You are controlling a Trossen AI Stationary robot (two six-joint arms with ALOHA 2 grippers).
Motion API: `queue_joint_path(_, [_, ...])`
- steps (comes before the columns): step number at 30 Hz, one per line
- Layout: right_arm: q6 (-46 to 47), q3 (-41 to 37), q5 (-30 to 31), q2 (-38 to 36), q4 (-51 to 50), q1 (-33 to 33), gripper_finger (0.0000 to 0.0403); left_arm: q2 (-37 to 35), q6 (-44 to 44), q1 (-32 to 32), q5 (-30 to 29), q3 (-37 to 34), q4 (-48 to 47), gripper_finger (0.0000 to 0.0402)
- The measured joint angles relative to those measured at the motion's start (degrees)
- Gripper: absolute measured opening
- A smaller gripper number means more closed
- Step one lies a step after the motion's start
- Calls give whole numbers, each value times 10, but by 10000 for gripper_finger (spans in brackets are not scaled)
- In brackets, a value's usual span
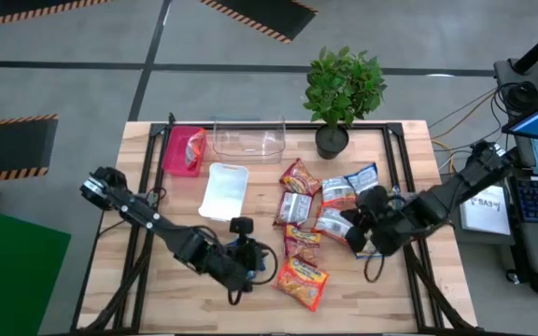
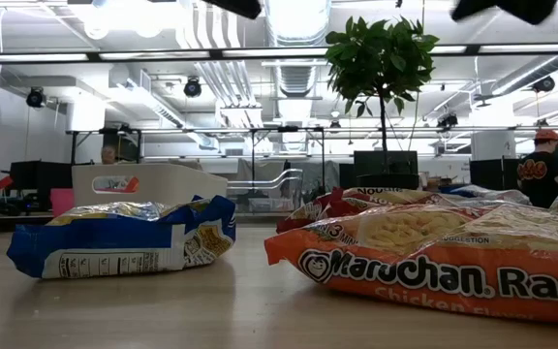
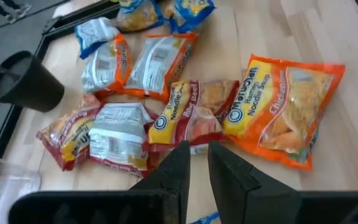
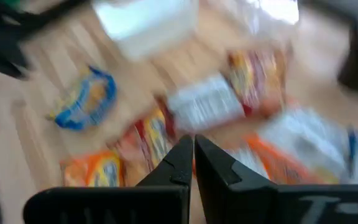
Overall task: Sort Maruchan noodles
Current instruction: Put the orange noodle pack into the red bin
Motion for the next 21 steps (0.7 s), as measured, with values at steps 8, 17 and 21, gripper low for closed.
queue_joint_path(8, [-120,-56,32,52,57,34,9,-79,-128,0,86,-39,-72,40])
queue_joint_path(17, [161,-53,-108,8,-227,7,9,-114,-118,7,122,-40,-5,40])
queue_joint_path(21, [166,-62,-47,-8,-198,2,9,-97,6,10,89,-61,107,40])
